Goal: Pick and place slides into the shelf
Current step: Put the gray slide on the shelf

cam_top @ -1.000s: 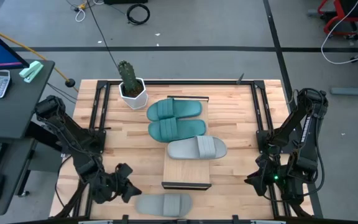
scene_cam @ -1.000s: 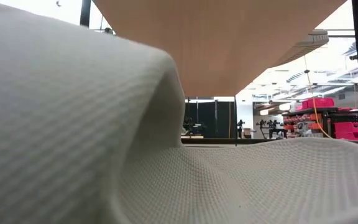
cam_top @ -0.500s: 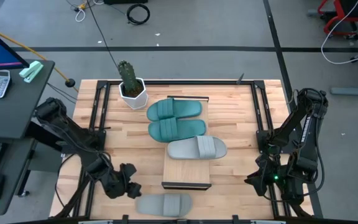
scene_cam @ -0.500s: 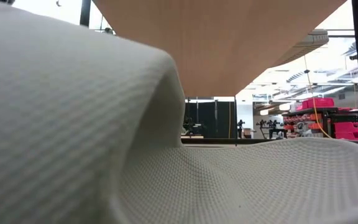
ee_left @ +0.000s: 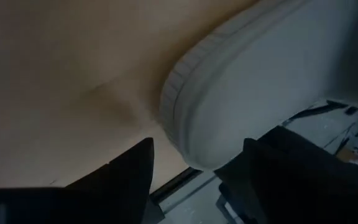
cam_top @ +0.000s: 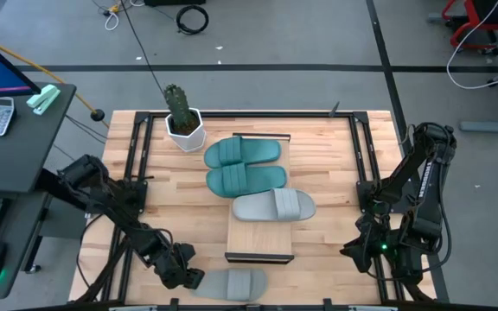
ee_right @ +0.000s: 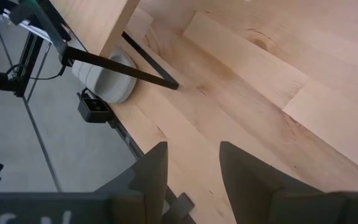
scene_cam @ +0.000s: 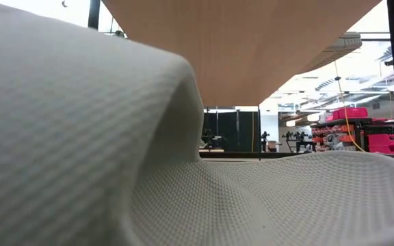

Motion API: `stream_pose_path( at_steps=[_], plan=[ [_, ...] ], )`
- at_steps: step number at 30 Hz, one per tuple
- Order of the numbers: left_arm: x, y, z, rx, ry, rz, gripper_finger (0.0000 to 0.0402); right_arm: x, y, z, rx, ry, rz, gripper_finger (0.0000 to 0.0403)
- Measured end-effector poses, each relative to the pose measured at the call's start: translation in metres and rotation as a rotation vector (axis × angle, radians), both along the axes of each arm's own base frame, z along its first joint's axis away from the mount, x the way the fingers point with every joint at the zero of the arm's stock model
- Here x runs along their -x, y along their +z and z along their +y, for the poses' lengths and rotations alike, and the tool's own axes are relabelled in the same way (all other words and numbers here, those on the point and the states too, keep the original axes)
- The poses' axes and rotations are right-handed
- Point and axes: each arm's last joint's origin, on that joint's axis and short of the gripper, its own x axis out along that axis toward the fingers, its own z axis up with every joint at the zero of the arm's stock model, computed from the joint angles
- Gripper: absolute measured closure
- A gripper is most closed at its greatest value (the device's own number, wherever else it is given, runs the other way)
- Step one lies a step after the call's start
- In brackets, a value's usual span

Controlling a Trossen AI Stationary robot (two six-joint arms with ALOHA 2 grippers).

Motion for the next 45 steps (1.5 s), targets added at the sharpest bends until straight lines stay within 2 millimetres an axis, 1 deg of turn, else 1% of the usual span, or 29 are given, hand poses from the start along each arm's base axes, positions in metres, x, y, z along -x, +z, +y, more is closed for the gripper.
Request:
stream_pose_path(
  at_steps=[5, 7, 9, 11, 13, 18, 22, 27, 33, 36, 39, 42, 45],
  plan=[
    [-0.001, -0.011, -0.002, -0.010, 0.011, 0.031, 0.0154, 0.000, 0.000, 0.000, -0.003, 0.000, -0.001, 0.0250],
    [-0.003, -0.014, -0.003, -0.008, 0.017, 0.037, 0.0162, 0.000, 0.000, 0.000, -0.003, 0.000, -0.001, 0.0250],
    [-0.004, -0.017, -0.003, -0.003, 0.041, 0.055, 0.0178, 0.000, 0.000, 0.000, -0.003, 0.000, -0.001, 0.0250],
    [-0.004, -0.020, -0.004, 0.002, 0.065, 0.071, 0.0205, 0.000, 0.000, 0.000, -0.003, 0.000, -0.001, 0.0250],
    [-0.005, -0.022, -0.004, -0.002, 0.078, 0.073, 0.0242, 0.000, 0.000, 0.000, -0.002, -0.001, -0.002, 0.0250],
    [-0.005, -0.022, -0.003, -0.036, 0.073, 0.036, 0.0366, 0.000, -0.001, 0.000, 0.001, -0.001, -0.002, 0.0250],
    [-0.005, -0.022, -0.004, -0.037, 0.063, 0.026, 0.0369, 0.000, -0.001, -0.001, 0.012, -0.001, 0.002, 0.0250],
    [0.000, -0.013, -0.005, -0.029, 0.056, -0.010, 0.0369, 0.000, -0.001, -0.001, 0.013, -0.001, 0.002, 0.0250],
    [0.007, 0.013, -0.006, 0.009, 0.049, -0.098, 0.0372, 0.000, -0.001, -0.001, 0.034, 0.017, 0.002, 0.0250],
    [0.010, 0.028, -0.004, 0.025, 0.011, -0.160, 0.0373, 0.001, -0.002, -0.002, 0.041, 0.018, 0.004, 0.0250],
    [0.011, 0.040, -0.001, -0.021, -0.032, -0.249, 0.0374, 0.001, -0.002, -0.003, 0.051, 0.019, 0.008, 0.0250],
    [0.005, 0.057, 0.000, -0.060, -0.091, -0.325, 0.0375, 0.001, -0.002, -0.003, 0.056, 0.019, 0.010, 0.0250],
    [-0.002, 0.068, -0.001, -0.072, -0.204, -0.383, 0.0376, 0.001, -0.002, -0.003, 0.057, 0.018, 0.010, 0.0250]
  ],
)
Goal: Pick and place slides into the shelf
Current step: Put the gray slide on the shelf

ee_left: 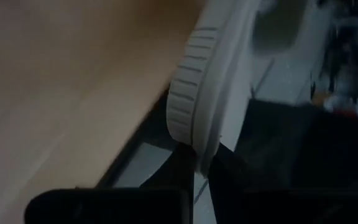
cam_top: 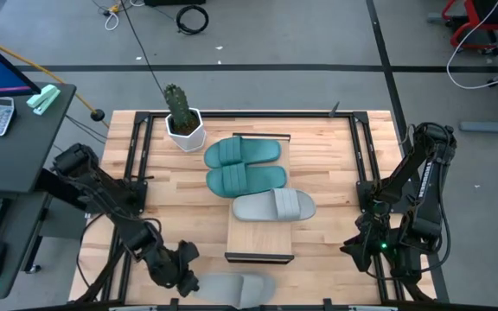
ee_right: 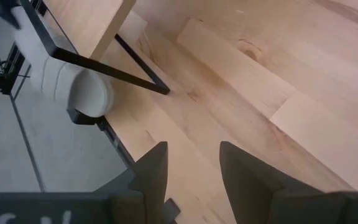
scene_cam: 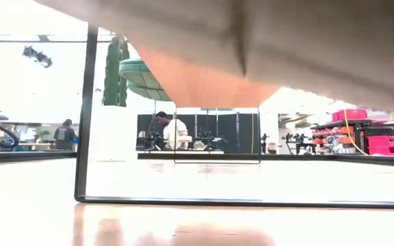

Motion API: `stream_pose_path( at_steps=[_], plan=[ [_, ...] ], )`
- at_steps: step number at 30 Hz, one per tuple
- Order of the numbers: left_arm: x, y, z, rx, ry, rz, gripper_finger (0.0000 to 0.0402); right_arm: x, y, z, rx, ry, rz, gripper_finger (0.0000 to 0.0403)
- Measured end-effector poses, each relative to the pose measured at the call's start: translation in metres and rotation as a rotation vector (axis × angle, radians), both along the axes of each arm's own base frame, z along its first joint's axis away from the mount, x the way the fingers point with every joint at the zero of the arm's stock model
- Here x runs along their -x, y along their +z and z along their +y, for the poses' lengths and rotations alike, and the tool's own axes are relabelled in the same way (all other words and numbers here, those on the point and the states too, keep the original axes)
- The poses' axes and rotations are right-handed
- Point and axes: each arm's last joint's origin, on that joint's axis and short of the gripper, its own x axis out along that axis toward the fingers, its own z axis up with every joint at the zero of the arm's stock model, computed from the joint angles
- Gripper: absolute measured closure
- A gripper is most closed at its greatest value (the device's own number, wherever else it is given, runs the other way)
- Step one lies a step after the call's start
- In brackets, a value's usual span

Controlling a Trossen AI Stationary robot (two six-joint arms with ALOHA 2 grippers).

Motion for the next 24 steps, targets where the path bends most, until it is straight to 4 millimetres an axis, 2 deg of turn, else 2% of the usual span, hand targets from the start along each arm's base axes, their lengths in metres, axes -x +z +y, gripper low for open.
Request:
stream_pose_path(
  at_steps=[5, 14, 24],
  plan=[
    [-0.006, 0.015, -0.005, 0.013, -0.096, -0.081, 0.0379, -0.001, 0.000, -0.001, 0.009, -0.005, 0.002, 0.0250],
    [-0.015, 0.062, -0.018, 0.047, -0.235, -0.286, 0.0386, -0.001, 0.000, -0.001, 0.012, -0.005, 0.004, 0.0250],
    [-0.040, 0.064, 0.004, -0.021, -0.118, -0.341, 0.0387, -0.001, 0.000, -0.002, 0.012, -0.007, 0.005, 0.0250]
  ],
)
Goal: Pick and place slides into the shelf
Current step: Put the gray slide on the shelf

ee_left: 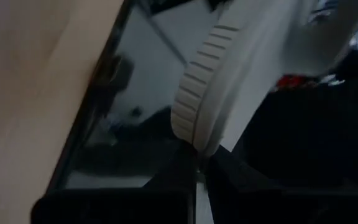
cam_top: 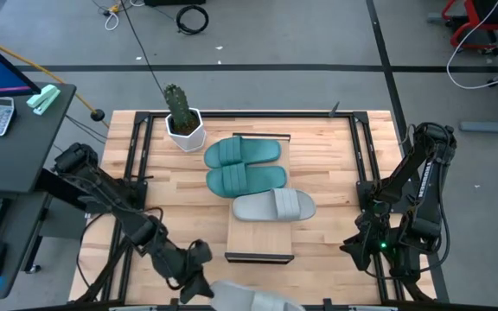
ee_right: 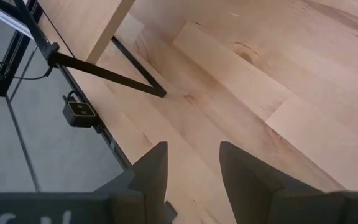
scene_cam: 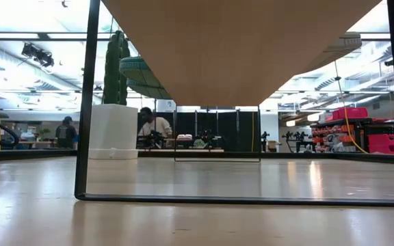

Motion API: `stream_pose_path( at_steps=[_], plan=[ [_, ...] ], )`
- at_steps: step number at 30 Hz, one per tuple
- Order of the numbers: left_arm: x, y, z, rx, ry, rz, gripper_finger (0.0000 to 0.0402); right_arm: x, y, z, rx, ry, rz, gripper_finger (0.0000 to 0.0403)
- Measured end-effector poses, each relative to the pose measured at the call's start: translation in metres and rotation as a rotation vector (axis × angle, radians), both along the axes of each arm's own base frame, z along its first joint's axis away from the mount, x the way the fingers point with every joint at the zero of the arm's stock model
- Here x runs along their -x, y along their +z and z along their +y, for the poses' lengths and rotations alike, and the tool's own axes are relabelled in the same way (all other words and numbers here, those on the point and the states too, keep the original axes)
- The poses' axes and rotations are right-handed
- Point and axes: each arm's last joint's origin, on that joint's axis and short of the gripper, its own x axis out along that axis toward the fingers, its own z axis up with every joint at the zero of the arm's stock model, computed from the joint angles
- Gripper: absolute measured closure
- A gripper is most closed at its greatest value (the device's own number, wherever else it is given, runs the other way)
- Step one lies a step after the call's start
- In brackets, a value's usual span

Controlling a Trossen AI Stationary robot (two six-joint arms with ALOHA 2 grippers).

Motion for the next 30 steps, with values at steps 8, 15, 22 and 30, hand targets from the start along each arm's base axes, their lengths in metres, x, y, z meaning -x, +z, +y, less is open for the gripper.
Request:
stream_pose_path(
  at_steps=[8, 15, 22, 30],
  plan=[
    [-0.034, 0.016, 0.032, 0.042, 0.122, -0.181, 0.0387, 0.000, 0.000, 0.000, -0.002, -0.001, 0.000, 0.0250],
    [-0.054, 0.020, 0.062, 0.102, 0.262, -0.128, 0.0387, 0.000, 0.000, 0.000, -0.002, 0.001, 0.000, 0.0250],
    [-0.067, 0.052, 0.091, 0.057, 0.321, 0.014, 0.0387, 0.000, 0.000, 0.001, -0.008, 0.003, -0.003, 0.0250],
    [-0.059, 0.077, 0.119, -0.074, 0.312, 0.259, 0.0387, 0.000, 0.000, 0.001, 0.005, 0.016, -0.004, 0.0250]
  ],
)
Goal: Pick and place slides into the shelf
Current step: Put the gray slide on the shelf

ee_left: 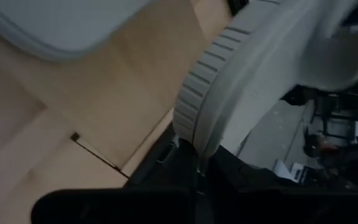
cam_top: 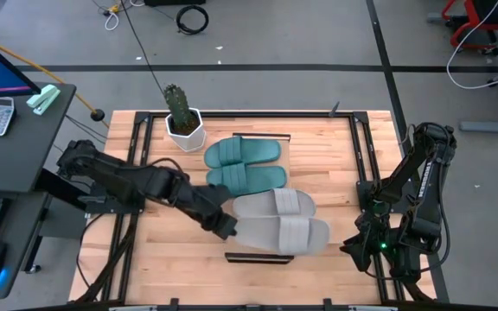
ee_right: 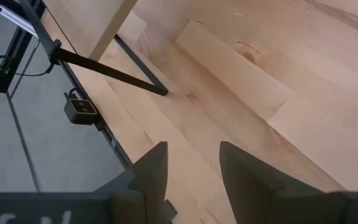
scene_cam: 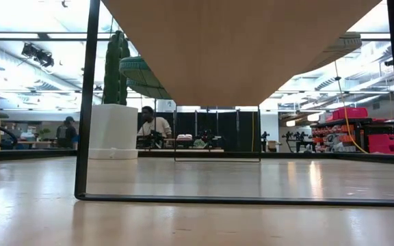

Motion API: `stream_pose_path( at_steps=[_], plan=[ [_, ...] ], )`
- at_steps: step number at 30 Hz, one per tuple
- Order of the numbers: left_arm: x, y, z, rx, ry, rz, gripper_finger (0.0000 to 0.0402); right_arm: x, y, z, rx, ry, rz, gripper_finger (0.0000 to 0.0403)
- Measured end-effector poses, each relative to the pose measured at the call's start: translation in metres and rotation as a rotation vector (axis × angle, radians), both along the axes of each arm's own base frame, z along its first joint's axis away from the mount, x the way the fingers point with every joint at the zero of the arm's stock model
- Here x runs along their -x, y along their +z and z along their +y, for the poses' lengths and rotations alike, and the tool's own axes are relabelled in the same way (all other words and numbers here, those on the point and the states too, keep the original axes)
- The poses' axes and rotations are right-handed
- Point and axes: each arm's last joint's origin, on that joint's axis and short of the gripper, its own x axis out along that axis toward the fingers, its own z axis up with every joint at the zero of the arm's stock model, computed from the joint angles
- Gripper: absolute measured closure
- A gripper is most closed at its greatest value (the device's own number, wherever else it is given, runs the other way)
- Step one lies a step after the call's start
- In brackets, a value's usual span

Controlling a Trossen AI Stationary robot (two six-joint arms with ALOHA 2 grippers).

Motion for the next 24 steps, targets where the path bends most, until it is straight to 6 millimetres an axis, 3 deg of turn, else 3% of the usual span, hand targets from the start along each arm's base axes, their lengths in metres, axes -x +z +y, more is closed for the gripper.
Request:
stream_pose_path(
  at_steps=[7, 24],
  plan=[
    [-0.001, 0.000, 0.010, -0.013, 0.011, 0.042, 0.0387, 0.000, 0.000, 0.000, 0.002, 0.000, 0.000, 0.0250],
    [-0.026, -0.034, 0.002, -0.035, -0.019, 0.120, 0.0387, -0.001, 0.000, 0.000, 0.005, -0.010, -0.021, 0.0250]
  ],
)
